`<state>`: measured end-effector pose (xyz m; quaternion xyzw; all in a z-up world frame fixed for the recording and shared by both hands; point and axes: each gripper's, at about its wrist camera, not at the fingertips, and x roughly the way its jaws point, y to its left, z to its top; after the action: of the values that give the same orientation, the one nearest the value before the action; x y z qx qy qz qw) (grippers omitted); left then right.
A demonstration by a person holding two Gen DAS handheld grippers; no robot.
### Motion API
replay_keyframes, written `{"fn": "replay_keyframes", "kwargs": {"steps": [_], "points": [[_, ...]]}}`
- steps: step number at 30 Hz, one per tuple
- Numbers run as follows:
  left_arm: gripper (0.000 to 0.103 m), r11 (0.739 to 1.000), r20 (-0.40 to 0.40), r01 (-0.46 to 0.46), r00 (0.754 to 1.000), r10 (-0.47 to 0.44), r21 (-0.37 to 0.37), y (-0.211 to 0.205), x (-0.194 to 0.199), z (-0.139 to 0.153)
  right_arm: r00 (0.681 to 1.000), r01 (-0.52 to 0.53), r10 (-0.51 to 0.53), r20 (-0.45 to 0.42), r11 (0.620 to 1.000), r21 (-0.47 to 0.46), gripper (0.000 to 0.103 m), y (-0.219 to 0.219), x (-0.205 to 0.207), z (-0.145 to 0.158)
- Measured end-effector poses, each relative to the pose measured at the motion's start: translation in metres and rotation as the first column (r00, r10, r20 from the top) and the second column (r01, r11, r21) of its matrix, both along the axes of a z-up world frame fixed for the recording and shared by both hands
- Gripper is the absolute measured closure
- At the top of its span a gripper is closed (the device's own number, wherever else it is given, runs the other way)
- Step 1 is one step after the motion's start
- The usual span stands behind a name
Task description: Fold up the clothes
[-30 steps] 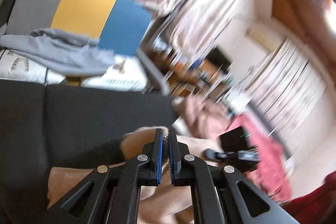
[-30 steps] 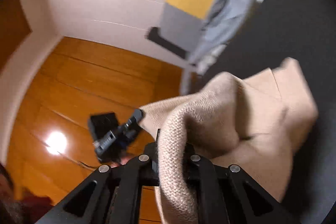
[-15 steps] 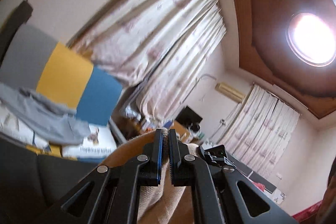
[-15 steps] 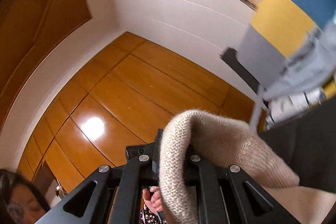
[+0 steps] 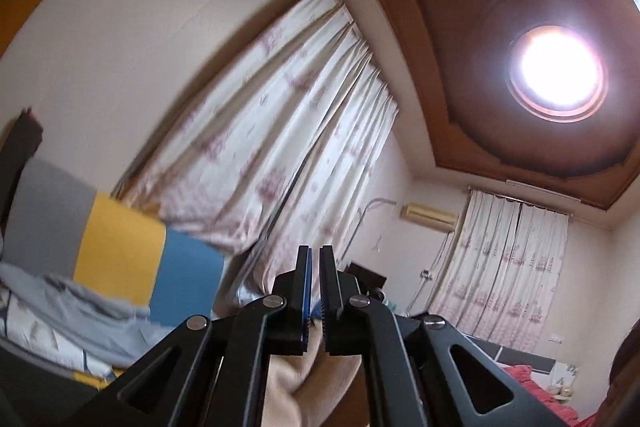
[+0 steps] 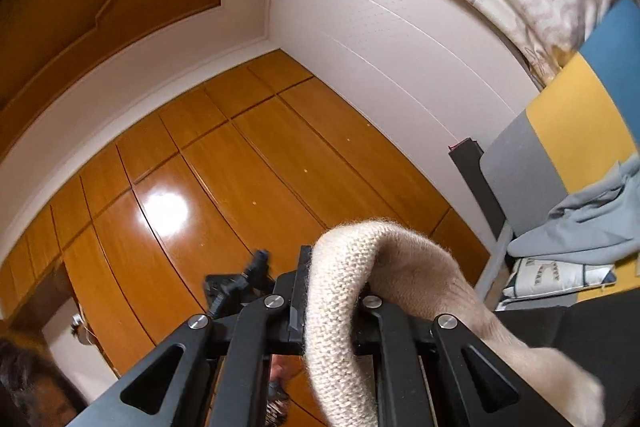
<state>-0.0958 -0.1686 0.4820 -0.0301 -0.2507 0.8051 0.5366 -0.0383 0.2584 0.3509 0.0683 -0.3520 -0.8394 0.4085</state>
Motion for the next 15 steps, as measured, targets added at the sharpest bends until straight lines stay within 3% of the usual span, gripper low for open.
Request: {"fn": "replay_keyframes", "kwargs": {"steps": [2, 5, 8, 11, 15], "points": [[0.1, 0.998, -0.026, -0.022, 0.999, 0.021, -0.051, -0.001, 0.008, 0.004, 1.0, 0.008, -0.009, 0.009, 0.999, 0.035, 0.094, -0.004, 0.002, 0.003], [0.099, 0.984, -0.016, -0.068, 0.998, 0.066, -0.163, 0.009, 0.011, -0.019, 0.998, 0.019, -0.024, 0.066, 0.997, 0.07, 0.094, -0.01, -0.002, -0.012], [0.089, 0.95, 0.074, -0.06, 0.993, 0.087, -0.307, 0.03, 0.003, -0.071, 0.986, 0.037, -0.051, 0.159, 0.995, 0.088, 0.094, -0.013, -0.014, -0.045], [0.087, 0.907, 0.177, 0.009, 0.982, 0.072, -0.421, 0.056, -0.001, -0.136, 0.965, 0.049, -0.064, 0.255, 0.997, 0.065, 0.094, -0.006, -0.023, -0.087], [0.087, 0.907, 0.326, 0.135, 0.945, 0.003, -0.399, 0.078, 0.002, -0.218, 0.946, 0.026, -0.033, 0.324, 0.999, 0.026, 0.094, -0.014, -0.033, -0.13]]}}
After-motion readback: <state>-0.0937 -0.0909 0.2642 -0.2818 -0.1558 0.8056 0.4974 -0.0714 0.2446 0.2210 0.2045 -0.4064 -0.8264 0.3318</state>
